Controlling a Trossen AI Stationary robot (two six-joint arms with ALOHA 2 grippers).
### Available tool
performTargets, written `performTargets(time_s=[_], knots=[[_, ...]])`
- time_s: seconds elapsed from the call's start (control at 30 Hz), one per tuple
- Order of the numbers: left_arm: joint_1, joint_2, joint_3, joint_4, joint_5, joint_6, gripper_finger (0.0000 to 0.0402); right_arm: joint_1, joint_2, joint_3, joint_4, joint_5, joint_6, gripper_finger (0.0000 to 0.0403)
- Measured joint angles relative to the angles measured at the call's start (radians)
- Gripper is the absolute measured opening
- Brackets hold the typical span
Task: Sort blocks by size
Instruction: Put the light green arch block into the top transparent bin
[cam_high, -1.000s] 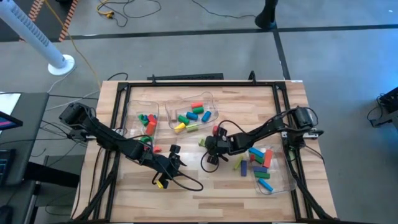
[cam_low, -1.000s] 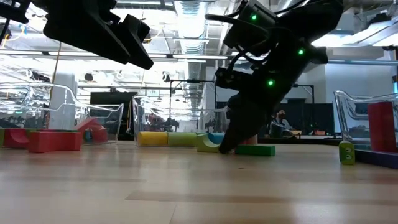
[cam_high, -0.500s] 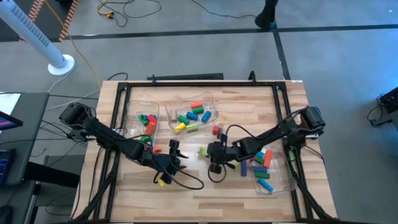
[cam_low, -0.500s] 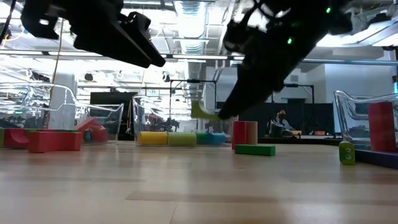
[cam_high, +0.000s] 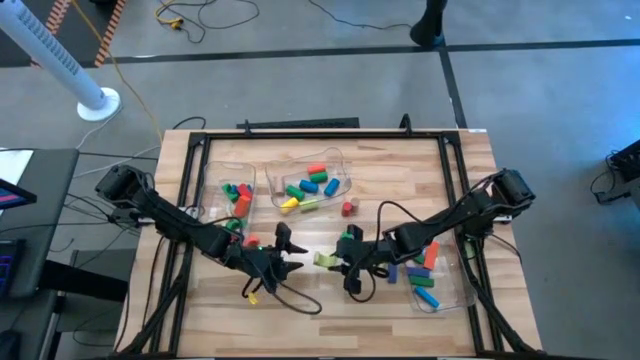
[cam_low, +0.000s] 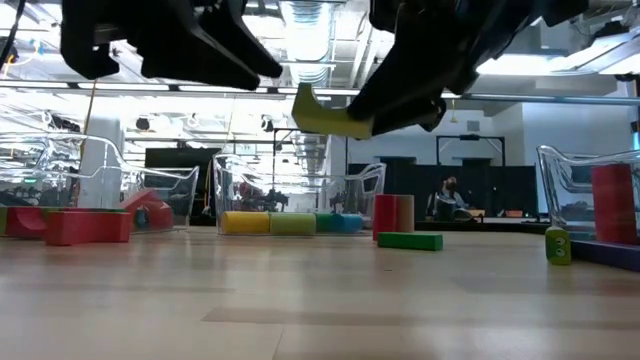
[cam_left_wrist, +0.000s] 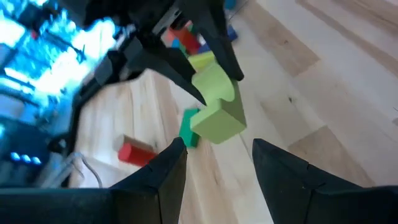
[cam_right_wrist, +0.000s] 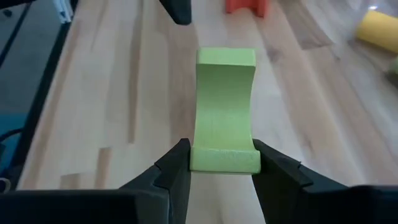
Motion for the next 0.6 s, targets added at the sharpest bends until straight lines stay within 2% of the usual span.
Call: performTargets(time_s=[0.23, 0.47, 0.6], knots=[[-0.043, 0.0, 0.0, 0.041, -0.02, 0.185, 0.0187, 0.01, 0.0, 0.0, 0.063, -0.053, 0.02, 0.0172], [-0.062, 0.0, 0.0, 0.085, -0.054, 0.263, 0.0248, 0.009, 0.0, 0.001, 0.131, -0.107, 0.02, 0.0173], [-0.063, 0.0, 0.0, 0.113, -0.058, 0.297, 0.0265, 0.008, 0.0, 0.001, 0.19, -0.145, 0.02, 0.0173]])
